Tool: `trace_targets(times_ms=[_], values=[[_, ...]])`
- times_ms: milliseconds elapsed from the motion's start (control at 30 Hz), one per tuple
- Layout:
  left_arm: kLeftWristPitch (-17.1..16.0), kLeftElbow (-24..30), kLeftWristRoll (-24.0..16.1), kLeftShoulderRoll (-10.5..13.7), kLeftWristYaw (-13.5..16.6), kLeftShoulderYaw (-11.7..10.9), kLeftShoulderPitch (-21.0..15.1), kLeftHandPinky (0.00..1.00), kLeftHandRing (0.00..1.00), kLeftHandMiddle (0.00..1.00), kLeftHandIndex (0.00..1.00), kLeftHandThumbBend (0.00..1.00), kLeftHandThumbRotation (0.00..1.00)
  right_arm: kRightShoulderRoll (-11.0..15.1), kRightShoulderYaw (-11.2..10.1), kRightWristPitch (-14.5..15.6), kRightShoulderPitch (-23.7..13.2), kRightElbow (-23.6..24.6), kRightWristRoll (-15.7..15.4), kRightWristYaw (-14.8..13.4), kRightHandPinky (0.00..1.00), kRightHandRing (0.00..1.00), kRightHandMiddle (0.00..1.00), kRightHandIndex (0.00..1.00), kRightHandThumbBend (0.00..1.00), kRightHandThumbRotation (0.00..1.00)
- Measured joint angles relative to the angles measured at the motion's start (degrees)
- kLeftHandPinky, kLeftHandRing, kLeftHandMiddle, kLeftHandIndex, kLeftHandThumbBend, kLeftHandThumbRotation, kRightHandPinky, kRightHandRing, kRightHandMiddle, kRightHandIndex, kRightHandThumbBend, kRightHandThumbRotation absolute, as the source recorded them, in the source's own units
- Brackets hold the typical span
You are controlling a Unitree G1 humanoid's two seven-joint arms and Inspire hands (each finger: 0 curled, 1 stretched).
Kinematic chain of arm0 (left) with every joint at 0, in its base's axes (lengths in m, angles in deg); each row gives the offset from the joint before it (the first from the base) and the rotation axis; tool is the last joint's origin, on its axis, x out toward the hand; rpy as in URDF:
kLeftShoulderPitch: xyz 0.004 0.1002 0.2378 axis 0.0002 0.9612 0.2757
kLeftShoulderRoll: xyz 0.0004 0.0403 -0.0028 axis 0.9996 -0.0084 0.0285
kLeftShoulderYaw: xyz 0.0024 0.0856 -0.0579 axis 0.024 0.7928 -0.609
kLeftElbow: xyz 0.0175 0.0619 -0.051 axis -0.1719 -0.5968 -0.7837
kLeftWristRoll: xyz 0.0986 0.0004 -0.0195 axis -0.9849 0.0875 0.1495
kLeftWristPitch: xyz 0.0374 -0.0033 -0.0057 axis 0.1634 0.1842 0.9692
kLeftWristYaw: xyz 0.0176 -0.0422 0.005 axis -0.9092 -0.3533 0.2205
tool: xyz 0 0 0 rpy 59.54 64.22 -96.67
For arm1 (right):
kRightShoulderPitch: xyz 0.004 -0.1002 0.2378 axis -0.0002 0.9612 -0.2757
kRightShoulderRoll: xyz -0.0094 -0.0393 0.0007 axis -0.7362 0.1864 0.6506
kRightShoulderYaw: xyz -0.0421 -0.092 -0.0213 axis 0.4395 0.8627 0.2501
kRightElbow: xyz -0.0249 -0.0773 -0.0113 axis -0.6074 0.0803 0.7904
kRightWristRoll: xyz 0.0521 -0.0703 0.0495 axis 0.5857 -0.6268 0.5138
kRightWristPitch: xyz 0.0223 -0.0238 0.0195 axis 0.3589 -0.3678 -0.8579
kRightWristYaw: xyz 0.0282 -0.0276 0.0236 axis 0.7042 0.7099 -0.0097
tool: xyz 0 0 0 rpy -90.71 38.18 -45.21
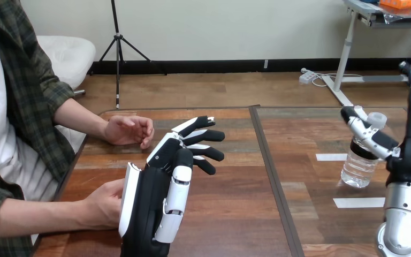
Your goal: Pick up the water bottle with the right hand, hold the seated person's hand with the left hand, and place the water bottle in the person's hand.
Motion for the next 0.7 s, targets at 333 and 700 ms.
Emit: trace_targets(times_ms=[333, 700], values=[[0.0, 0.0, 0.1, 0.0, -0.1, 0.0, 0.0, 0.44, 0.57, 0.68, 0.74, 0.17, 0.98, 0.0, 0.3, 1.8, -1.0, -3.7, 0.7, 0.4, 0.95, 0.96, 0.94, 0.90, 0.71, 0.00], [0.0, 0.0, 0.1, 0.0, -0.1, 0.0, 0.2, 0.44, 0.58, 0.68, 0.74, 0.15, 0.98, 0.0, 0.4, 2.0, -2.2, -7.5, 2.4, 1.3, 0.93, 0.94, 0.93, 0.90, 0.69, 0.00]])
